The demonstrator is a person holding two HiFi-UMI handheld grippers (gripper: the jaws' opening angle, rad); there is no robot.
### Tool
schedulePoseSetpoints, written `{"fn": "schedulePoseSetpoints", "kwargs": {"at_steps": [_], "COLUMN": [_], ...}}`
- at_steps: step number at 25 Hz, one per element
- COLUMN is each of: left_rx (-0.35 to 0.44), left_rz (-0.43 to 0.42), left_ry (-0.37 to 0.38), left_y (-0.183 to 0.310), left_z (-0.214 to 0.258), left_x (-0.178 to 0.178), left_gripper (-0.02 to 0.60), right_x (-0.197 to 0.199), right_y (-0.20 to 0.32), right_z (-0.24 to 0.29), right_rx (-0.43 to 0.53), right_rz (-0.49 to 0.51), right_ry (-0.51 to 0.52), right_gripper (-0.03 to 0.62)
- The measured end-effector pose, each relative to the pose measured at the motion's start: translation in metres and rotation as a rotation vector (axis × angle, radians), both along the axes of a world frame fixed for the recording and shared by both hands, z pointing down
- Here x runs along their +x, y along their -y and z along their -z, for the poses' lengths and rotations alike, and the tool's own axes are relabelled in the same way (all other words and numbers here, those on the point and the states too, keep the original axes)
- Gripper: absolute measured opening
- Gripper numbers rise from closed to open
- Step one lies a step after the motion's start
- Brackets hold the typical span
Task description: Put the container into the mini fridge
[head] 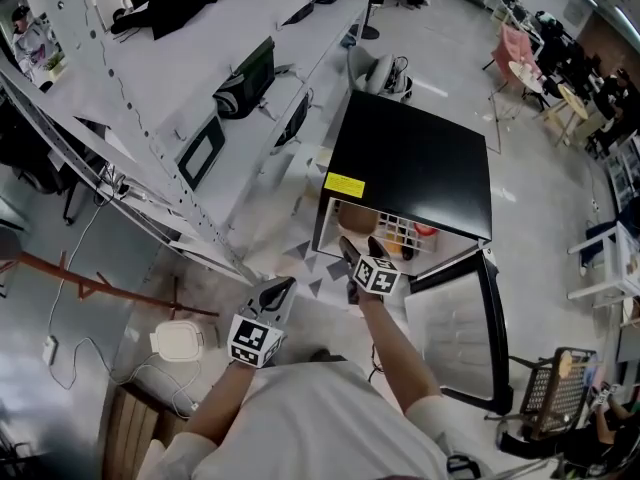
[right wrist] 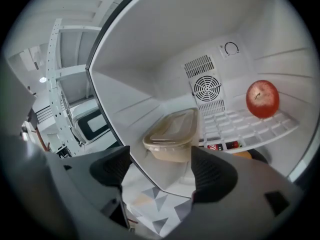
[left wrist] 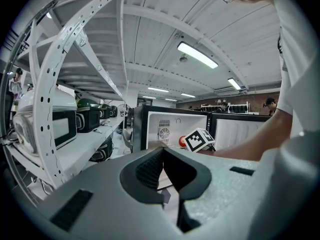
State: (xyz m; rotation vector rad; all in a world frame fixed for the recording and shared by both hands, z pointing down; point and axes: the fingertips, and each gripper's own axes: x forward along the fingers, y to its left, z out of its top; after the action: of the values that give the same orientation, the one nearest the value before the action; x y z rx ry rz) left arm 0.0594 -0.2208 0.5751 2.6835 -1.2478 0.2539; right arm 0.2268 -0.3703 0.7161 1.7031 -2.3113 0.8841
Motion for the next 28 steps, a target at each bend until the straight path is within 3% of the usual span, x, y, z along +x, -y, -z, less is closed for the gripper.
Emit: {"fn": "schedulePoseSetpoints", "kwargs": {"at_steps": [5, 13, 21, 28], "left_rx": [-0.007, -0.041, -0.042, -0.016], "left_rz": [0.029, 0.040, -0.028, -0.107], "left_ry": [-0.009, -0.020, -0.024, -0.042], "left_y": [-0.007, -0.022, -0.031, -0.033], "left_z": [-0.004, -0.018, -0.015, 0.011], "left_x": [0.005, 0.024, 0.040, 0.032], "left_gripper": [0.005, 0.005, 0.005, 0.005], "right_x": [0.001, 0.009, 0.014, 0.014], "right_y": [-0.015, -0.049, -0.094, -0.141], "right_z": [0.024, 0.082, 0.118, 0.141], "right_rx": [0.060, 0.188, 0.243, 0.266], "right_rz": [0.051, 0.102, 0.134, 0.090], "right_ry": [-0.047, -0.086, -0.128, -0.136], "right_gripper": [0.365, 0.201, 0.103, 0.026]}}
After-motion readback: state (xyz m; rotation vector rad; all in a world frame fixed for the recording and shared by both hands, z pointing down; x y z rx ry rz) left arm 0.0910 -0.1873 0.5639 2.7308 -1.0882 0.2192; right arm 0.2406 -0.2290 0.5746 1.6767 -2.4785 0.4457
